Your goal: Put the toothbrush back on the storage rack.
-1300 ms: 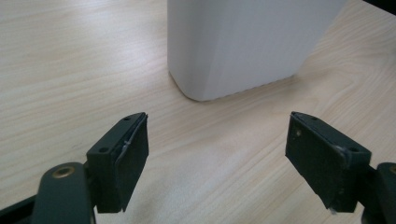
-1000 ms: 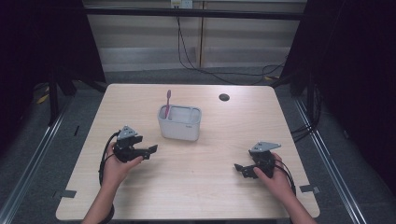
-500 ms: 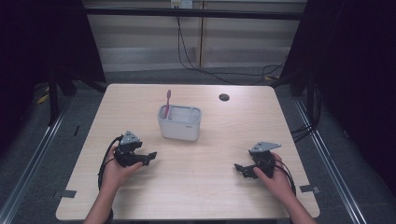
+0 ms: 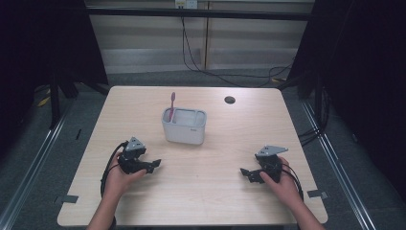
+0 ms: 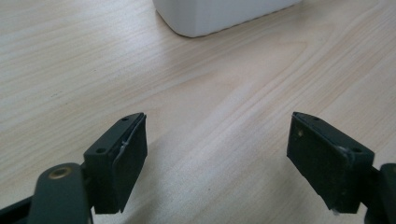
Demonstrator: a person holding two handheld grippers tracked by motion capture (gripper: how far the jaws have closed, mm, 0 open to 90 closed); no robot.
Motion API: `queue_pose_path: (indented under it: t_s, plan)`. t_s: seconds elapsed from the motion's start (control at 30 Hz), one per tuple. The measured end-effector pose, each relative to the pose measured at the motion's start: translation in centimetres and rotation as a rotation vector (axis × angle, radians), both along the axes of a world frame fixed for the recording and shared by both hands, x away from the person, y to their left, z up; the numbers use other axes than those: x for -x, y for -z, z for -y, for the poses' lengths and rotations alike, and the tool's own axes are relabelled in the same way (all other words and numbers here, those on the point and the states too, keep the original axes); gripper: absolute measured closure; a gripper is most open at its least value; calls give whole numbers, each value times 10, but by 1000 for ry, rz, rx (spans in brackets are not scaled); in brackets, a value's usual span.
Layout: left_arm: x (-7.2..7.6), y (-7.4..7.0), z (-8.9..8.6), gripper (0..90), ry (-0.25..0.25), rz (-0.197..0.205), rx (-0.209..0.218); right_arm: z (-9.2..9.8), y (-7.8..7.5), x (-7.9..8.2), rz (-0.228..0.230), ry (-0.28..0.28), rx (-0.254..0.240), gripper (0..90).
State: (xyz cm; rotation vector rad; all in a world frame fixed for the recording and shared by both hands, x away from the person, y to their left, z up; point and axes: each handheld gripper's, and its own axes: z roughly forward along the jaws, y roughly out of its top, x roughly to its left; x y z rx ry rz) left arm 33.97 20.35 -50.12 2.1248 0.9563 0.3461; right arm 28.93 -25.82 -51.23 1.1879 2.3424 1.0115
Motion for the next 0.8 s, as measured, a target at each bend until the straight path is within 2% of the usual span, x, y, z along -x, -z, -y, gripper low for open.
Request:
queue_pose_path:
  t_s: [0.37,0.63,0.8]
  plan:
    - [1,6,0,198,11,-15,-26,0,0,0,0,0,0,120]
    - [3,9,3,174,21,16,-44,0,0,0,0,0,0,120]
    - [2,9,3,160,16,17,-52,0,0,0,0,0,0,120]
